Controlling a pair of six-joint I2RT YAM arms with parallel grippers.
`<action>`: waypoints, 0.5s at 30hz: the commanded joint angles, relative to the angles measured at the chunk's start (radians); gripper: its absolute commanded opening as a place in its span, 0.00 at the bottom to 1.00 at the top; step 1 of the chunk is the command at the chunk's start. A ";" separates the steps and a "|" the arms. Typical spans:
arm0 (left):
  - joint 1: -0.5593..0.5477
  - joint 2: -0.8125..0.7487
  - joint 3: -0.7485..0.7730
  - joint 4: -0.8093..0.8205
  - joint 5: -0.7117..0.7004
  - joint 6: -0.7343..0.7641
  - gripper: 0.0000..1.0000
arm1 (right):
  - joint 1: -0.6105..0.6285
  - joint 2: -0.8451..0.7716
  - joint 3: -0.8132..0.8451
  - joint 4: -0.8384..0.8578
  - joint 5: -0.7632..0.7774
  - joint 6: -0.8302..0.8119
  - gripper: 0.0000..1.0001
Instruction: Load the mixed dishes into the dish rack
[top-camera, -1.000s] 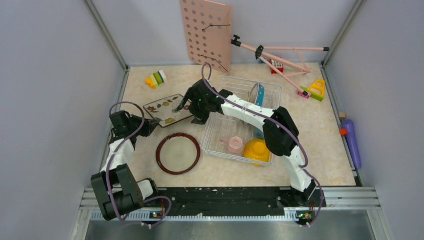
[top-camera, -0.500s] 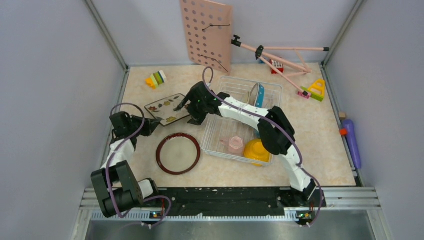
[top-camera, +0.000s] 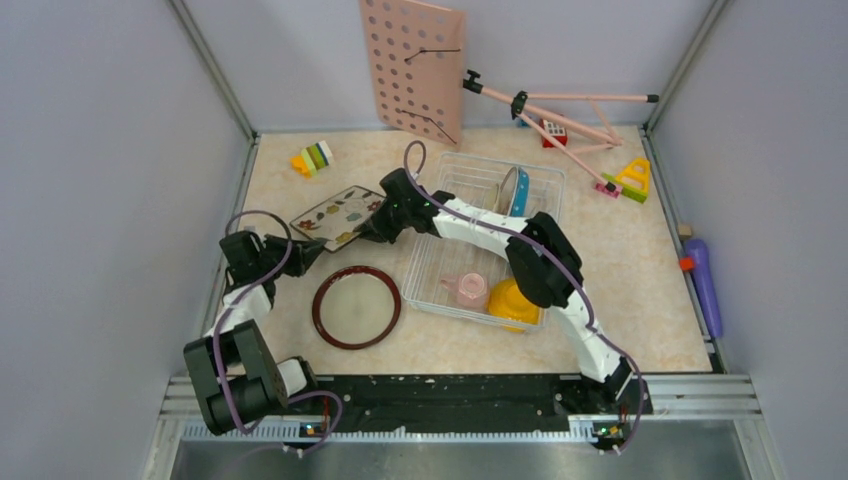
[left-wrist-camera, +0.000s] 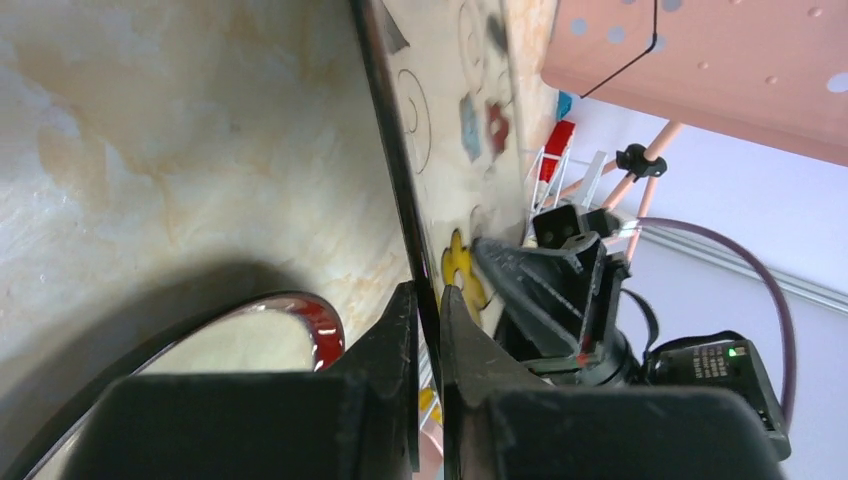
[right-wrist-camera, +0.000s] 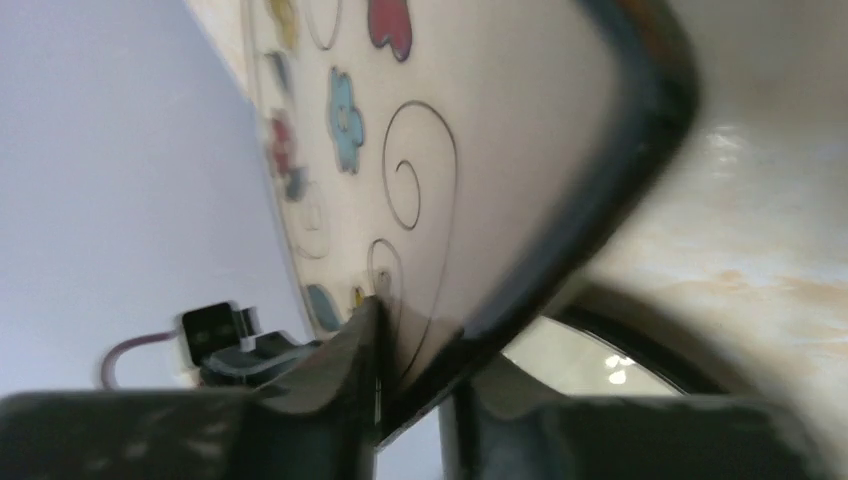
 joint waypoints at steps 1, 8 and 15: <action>-0.004 -0.096 0.024 0.132 0.171 0.047 0.00 | -0.009 -0.016 0.009 0.072 0.039 0.004 0.07; -0.004 -0.182 0.067 -0.032 0.148 0.196 0.31 | -0.010 -0.073 0.089 0.002 0.106 -0.095 0.00; -0.012 -0.417 0.176 -0.304 0.042 0.456 0.83 | -0.009 -0.130 0.179 -0.110 0.168 -0.157 0.00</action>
